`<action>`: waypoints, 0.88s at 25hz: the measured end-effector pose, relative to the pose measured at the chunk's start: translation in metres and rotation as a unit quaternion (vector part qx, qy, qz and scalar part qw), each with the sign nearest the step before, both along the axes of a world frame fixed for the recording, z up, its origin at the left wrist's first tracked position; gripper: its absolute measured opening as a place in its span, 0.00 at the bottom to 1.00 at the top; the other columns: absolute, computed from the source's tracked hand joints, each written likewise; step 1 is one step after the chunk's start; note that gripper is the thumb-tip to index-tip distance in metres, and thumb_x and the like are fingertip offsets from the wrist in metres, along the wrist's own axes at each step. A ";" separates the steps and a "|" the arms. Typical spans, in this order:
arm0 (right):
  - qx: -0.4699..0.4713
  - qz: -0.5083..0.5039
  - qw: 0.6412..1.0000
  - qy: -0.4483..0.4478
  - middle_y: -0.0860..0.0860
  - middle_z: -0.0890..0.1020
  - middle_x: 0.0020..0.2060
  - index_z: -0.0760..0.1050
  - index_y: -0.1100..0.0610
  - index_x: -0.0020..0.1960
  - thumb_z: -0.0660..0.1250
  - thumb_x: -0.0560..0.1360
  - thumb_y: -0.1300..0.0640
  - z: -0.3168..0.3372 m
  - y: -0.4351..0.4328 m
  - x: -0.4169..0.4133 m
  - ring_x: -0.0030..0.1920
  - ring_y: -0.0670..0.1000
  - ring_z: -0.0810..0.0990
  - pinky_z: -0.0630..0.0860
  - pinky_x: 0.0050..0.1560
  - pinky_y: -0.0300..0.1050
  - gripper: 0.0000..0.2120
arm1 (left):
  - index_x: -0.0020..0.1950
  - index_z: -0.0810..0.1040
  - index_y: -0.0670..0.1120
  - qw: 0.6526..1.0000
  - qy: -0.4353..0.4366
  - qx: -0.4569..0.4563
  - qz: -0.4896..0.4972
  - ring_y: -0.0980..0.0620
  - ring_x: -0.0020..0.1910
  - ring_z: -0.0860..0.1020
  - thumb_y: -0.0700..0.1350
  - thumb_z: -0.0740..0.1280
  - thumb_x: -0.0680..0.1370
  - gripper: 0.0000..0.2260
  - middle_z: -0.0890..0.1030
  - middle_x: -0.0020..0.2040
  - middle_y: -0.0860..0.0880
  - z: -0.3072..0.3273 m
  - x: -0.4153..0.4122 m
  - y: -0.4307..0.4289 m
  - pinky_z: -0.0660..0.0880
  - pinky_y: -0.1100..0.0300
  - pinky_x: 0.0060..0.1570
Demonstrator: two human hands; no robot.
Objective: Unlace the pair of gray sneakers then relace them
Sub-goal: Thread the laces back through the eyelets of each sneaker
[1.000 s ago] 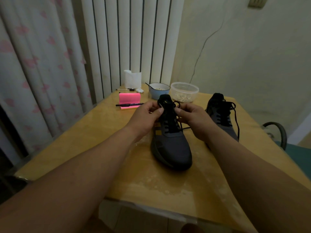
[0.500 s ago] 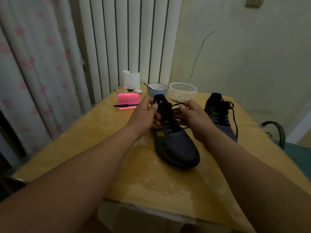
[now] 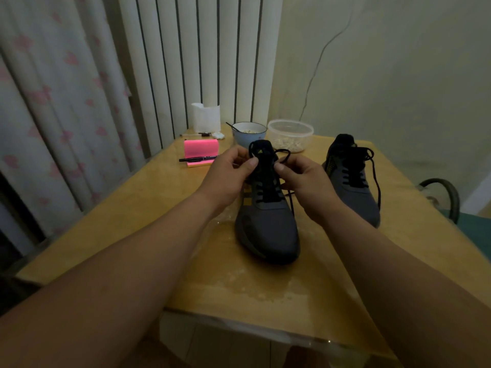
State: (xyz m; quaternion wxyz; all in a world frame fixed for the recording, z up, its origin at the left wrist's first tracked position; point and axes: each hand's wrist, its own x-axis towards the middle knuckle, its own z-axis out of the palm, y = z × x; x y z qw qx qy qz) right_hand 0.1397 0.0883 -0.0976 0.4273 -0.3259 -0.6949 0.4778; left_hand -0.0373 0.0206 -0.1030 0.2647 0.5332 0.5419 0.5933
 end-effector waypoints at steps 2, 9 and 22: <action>0.008 -0.002 1.000 -0.003 0.52 0.86 0.50 0.80 0.61 0.57 0.66 0.84 0.59 -0.003 0.002 -0.001 0.49 0.46 0.85 0.80 0.44 0.37 0.07 | 0.55 0.78 0.47 1.000 -0.002 0.004 0.012 0.41 0.54 0.82 0.46 0.65 0.85 0.04 0.82 0.53 0.44 -0.003 -0.001 0.001 0.83 0.43 0.54; 0.027 -0.007 1.000 0.013 0.49 0.84 0.47 0.78 0.50 0.53 0.63 0.85 0.56 -0.018 0.005 -0.007 0.52 0.53 0.84 0.83 0.51 0.58 0.06 | 0.59 0.75 0.43 0.998 0.019 0.026 0.049 0.46 0.46 0.83 0.43 0.62 0.87 0.05 0.81 0.45 0.45 -0.002 -0.001 0.002 0.83 0.52 0.42; 0.000 0.037 0.999 0.007 0.51 0.84 0.57 0.80 0.57 0.46 0.60 0.83 0.62 -0.006 -0.005 0.011 0.59 0.50 0.83 0.82 0.51 0.43 0.11 | 0.53 0.81 0.47 0.997 0.074 0.003 -0.011 0.53 0.54 0.81 0.41 0.60 0.83 0.10 0.82 0.54 0.46 -0.007 -0.007 -0.024 0.80 0.58 0.52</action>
